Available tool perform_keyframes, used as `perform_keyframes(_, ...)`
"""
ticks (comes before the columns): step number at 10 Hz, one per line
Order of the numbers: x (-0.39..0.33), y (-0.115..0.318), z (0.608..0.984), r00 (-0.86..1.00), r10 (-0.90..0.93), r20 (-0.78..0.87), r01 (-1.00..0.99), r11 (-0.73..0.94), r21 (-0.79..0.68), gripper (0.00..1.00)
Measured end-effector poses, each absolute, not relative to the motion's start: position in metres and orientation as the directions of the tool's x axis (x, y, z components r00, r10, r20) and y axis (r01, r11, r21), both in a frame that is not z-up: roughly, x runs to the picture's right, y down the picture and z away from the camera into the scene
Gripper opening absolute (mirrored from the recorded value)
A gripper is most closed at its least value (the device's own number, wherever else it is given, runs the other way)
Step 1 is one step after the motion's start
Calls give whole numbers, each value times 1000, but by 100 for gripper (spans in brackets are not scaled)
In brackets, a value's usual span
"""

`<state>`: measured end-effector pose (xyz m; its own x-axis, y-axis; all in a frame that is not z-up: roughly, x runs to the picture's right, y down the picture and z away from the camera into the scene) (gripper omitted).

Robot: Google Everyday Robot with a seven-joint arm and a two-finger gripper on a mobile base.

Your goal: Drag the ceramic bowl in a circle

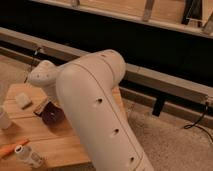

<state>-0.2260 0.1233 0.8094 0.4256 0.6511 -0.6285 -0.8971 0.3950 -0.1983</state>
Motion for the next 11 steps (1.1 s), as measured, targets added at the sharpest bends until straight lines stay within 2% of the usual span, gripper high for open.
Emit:
perform_keyframes(7,-155,237,747,499,498,-709,-857,403,-321,17)
perform_keyframes(11,-107,259,739,461,478,-748,-876,382,-296,17)
